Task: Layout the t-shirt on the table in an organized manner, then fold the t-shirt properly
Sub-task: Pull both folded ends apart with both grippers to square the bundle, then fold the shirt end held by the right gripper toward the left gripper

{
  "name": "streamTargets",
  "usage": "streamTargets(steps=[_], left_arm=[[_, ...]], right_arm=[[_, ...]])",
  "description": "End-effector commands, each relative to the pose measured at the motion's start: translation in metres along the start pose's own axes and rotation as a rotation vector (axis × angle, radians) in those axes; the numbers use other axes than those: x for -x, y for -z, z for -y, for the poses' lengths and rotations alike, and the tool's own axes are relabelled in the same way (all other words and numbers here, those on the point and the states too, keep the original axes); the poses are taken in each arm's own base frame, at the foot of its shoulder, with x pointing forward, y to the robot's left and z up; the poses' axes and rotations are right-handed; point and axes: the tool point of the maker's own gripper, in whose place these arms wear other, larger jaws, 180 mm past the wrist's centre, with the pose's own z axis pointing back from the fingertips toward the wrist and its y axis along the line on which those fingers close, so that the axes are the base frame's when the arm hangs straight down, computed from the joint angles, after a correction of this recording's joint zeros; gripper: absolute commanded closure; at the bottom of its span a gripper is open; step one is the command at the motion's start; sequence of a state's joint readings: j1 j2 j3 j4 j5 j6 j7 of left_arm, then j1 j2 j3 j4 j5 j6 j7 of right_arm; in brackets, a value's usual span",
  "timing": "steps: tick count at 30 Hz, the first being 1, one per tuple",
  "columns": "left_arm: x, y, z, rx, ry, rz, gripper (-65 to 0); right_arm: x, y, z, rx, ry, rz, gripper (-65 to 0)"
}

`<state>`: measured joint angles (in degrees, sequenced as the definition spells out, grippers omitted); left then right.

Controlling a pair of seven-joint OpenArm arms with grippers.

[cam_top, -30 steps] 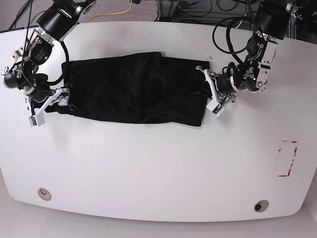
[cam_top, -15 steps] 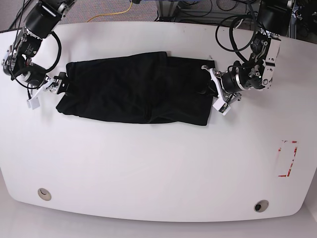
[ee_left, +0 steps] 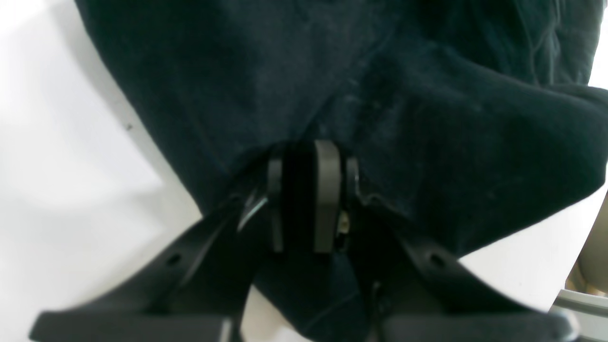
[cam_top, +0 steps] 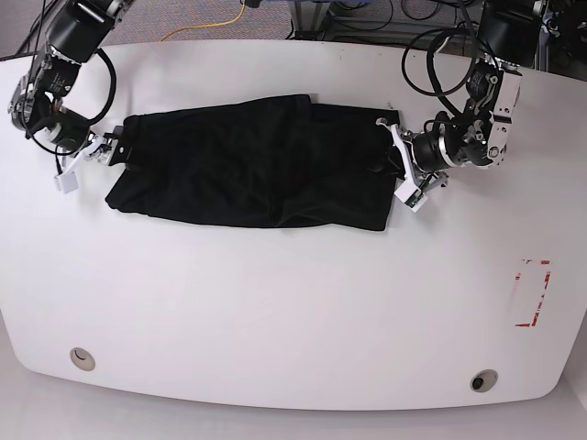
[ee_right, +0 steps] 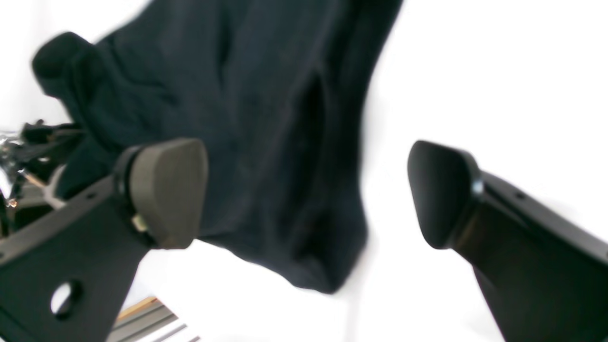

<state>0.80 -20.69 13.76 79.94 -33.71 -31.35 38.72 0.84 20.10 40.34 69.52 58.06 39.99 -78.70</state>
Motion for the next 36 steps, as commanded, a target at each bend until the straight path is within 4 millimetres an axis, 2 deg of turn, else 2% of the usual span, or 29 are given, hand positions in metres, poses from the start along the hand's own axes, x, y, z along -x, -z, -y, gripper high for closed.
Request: streamTargets(steps=[1,6,11,15,16,17,18,22,25,31,36], left_arm=[[0.044,-0.007,-0.018,-0.082,0.031,-0.204,-7.4],[0.044,-0.007,-0.018,-0.081,0.032,-0.204,-7.4],[0.045,-0.007,-0.018,-0.080,0.031,-0.205,-7.2],[0.051,-0.007,-0.015,-0.076,0.025,-0.213,-7.2],[0.051,-0.007,-0.015,-0.075,0.024,-0.214,-7.2],[0.051,-0.007,-0.015,-0.075,0.024,-0.214,-7.2],[0.051,-0.007,-0.015,-0.075,0.024,-0.214,-7.2],[0.052,-0.007,-0.015,-0.075,0.024,-0.215,-7.2],[0.056,-0.007,-0.013,-0.072,0.019,-0.221,-7.2],[0.056,-0.007,-0.013,-0.072,0.020,-0.221,-7.2],[0.056,-0.006,-0.011,-0.070,0.018,-0.221,-7.2]], right_arm=[[0.010,0.011,-0.009,-0.017,-0.025,-0.061,-65.0],[0.027,0.031,-0.025,-0.066,-0.023,-0.103,-65.0],[0.032,0.041,-0.034,-0.090,-0.028,-0.115,-64.7],[0.029,0.043,-0.036,-0.094,-0.030,-0.100,-57.5],[0.029,0.043,-0.036,-0.093,-0.031,-0.096,-54.1],[0.026,0.042,-0.035,-0.089,-0.033,-0.084,-47.2],[0.024,0.042,-0.034,-0.088,-0.033,-0.078,-44.1],[0.019,0.041,-0.033,-0.084,-0.035,-0.053,-15.1],[0.014,0.036,-0.029,-0.069,-0.051,-0.051,0.0],[-0.009,0.029,-0.039,-0.056,-0.149,-0.032,0.0],[-0.033,0.020,-0.069,-0.055,-0.311,0.010,0.0]])
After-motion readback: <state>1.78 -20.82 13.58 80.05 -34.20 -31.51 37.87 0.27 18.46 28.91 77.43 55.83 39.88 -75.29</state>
